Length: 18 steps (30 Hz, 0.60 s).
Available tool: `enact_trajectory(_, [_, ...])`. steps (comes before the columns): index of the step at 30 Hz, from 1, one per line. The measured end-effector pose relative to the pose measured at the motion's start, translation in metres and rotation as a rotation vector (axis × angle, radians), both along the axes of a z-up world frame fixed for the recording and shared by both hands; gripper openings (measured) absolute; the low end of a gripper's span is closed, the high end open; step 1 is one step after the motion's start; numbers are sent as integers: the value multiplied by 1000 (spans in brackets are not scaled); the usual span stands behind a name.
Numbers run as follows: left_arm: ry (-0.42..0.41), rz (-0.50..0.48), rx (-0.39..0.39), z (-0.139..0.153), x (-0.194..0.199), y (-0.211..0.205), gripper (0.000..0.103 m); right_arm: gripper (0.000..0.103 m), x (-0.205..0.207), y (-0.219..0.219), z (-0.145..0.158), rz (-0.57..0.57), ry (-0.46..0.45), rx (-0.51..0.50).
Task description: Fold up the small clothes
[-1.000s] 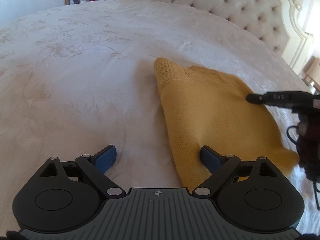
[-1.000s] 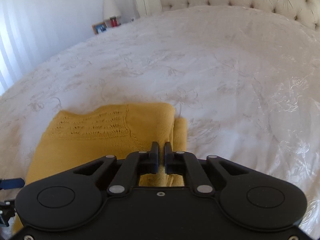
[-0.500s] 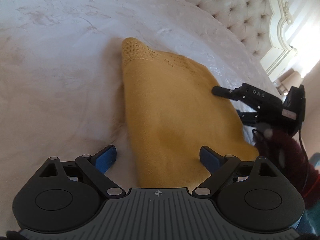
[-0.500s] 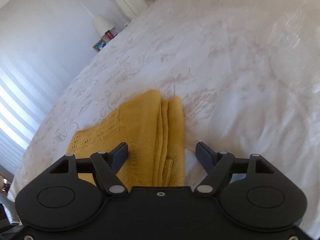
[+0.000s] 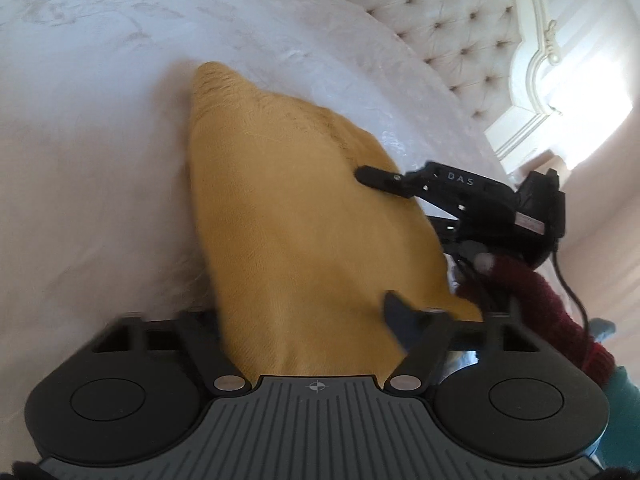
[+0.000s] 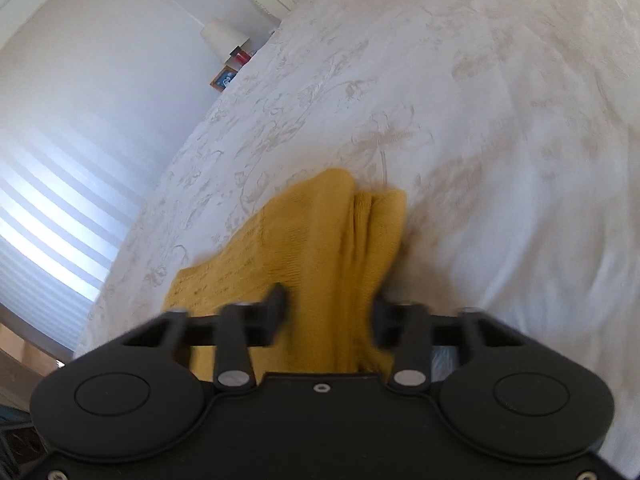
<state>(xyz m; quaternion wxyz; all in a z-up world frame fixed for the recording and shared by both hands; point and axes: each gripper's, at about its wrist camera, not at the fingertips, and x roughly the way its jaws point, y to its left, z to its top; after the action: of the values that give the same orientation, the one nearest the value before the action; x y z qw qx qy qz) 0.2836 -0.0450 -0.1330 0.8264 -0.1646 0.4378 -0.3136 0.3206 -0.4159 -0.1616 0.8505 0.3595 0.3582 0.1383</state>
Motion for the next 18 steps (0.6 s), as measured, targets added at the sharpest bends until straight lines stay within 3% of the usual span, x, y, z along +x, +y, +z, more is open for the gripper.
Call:
enact_trajectory(1, [10, 6, 11, -1, 1, 1, 15, 36, -2, 3, 1, -8, -4, -19])
enact_trajectory(2, [33, 2, -4, -1, 3, 3, 14, 34, -4, 8, 5, -15, -9, -46])
enact_trajectory(9, [12, -25, -5, 37, -16, 18, 12, 29, -32, 26, 54, -57, -44, -104])
enact_trajectory(13, [14, -45, -23, 58, -39, 34, 12, 29, -71, 42, 76, -45, -43, -94])
enact_trajectory(18, [57, -79, -33, 71, -81, 61, 12, 29, -132, 62, 82, -36, 18, -55])
